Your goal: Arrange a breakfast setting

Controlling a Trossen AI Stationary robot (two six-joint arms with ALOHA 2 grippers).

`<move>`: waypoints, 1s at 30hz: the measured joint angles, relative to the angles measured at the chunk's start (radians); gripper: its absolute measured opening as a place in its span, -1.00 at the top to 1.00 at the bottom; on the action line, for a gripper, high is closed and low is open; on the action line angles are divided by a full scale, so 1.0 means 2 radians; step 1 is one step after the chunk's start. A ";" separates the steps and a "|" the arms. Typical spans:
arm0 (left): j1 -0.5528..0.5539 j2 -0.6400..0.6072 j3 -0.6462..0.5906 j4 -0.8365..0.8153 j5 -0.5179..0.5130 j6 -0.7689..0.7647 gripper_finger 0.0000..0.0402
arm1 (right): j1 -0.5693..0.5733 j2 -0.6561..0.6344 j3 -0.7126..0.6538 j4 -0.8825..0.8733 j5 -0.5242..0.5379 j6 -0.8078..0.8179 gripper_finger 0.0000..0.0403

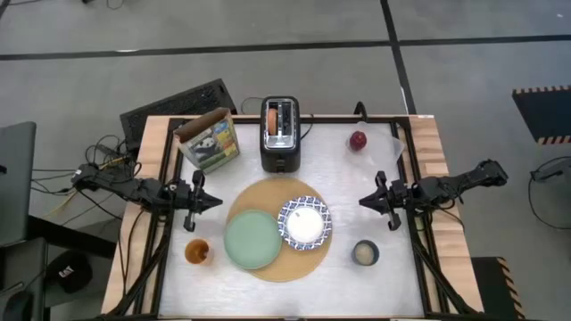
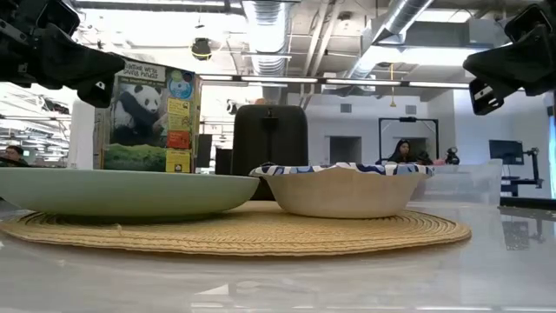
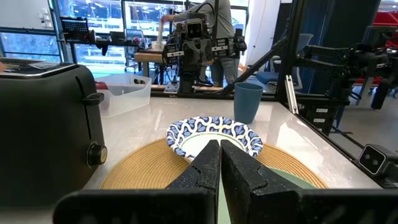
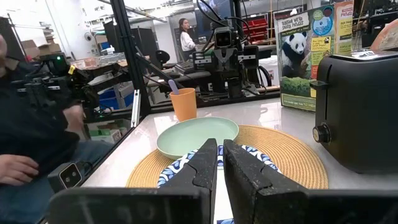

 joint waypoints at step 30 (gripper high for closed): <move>-0.007 0.019 0.081 0.004 0.030 -0.037 1.00 | 0.000 0.000 0.000 0.000 0.000 0.000 0.72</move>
